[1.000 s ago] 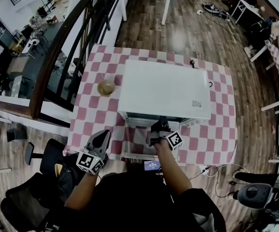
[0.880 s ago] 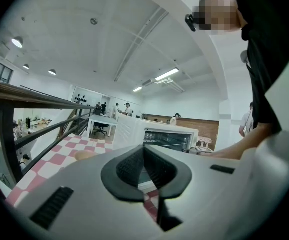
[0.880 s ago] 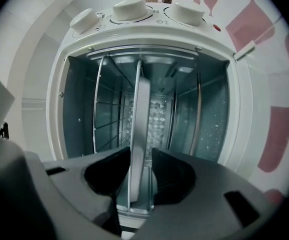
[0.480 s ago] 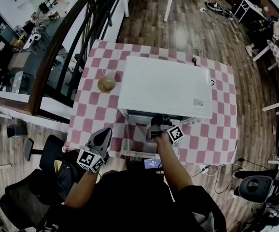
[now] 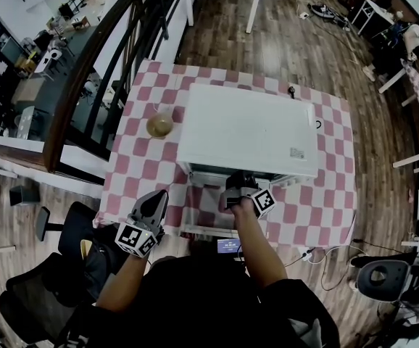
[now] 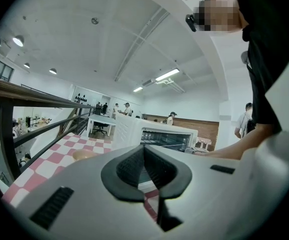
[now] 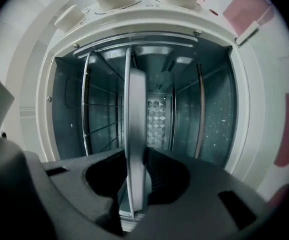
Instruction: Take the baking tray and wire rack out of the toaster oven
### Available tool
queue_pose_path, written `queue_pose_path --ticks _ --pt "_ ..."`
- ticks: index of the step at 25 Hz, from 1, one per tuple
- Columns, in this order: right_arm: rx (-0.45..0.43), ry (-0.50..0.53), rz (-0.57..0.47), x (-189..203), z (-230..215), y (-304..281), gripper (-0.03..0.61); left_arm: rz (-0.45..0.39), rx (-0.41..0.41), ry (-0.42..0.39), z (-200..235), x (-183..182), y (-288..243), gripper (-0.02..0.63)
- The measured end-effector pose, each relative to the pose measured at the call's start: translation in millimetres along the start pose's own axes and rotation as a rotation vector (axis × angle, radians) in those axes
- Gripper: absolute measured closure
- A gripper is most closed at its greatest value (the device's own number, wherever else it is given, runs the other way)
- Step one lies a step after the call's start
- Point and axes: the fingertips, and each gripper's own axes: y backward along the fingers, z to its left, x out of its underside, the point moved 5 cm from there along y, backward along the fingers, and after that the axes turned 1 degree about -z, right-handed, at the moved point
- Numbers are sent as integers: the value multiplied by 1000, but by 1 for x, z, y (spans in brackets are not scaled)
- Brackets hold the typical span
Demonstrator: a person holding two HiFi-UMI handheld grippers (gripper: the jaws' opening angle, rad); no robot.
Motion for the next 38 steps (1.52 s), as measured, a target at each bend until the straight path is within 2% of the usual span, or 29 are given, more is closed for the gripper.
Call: queue_pose_path --ticks 22,38 --pt "24 -28 5 21 1 77 489 -41 88 13 -28 1 14 620" --pt "40 -41 10 46 9 162 492 -77 148 18 -53 -3 55 620"
